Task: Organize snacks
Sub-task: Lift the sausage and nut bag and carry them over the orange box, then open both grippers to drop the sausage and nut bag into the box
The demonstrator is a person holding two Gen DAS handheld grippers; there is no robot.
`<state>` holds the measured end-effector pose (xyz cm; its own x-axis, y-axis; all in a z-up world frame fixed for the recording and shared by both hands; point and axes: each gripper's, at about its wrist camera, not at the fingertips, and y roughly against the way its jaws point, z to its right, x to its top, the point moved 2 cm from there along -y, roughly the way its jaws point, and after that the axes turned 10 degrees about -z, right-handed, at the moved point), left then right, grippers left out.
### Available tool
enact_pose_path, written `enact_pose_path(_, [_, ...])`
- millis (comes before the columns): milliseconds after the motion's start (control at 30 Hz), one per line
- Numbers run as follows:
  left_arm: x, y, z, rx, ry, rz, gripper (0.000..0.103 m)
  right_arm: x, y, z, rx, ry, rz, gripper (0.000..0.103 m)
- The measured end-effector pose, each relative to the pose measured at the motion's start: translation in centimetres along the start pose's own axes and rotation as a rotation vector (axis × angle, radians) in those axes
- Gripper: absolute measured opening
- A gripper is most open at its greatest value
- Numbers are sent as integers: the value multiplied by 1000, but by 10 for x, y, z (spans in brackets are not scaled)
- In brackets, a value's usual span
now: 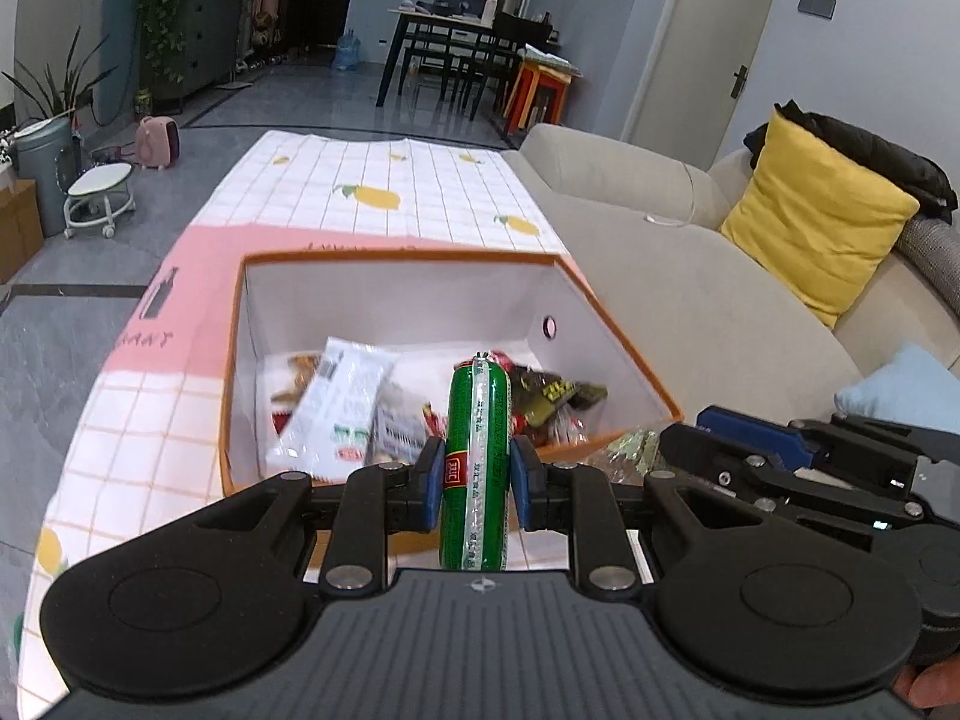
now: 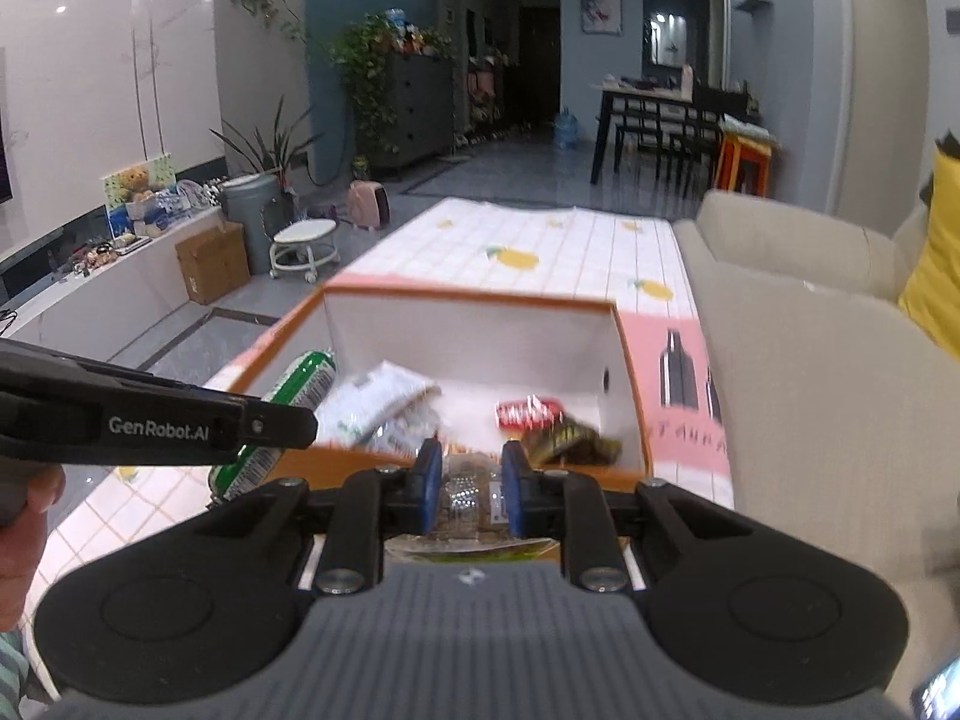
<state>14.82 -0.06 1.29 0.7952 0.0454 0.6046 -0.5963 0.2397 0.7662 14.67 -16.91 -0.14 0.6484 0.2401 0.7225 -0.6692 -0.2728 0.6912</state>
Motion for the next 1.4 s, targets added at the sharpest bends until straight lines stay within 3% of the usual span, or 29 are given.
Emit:
enact_pose_path(300, [27, -8, -4, 34, -38, -1, 25, 42, -12, -6, -11, 64, 39, 18])
enact_pose_path(633, [53, -45, -16, 42, -73, -90, 25, 66, -52, -4, -16, 102, 2, 17])
enact_pose_path(1133, [79, -139, -44, 21, 25, -296, 24, 86, -163, 18, 32, 27, -206, 17])
enact_pose_path(1400, [73, -170, -47, 47, 33, -383, 25, 77, -193, 27, 28, 31, -288, 18])
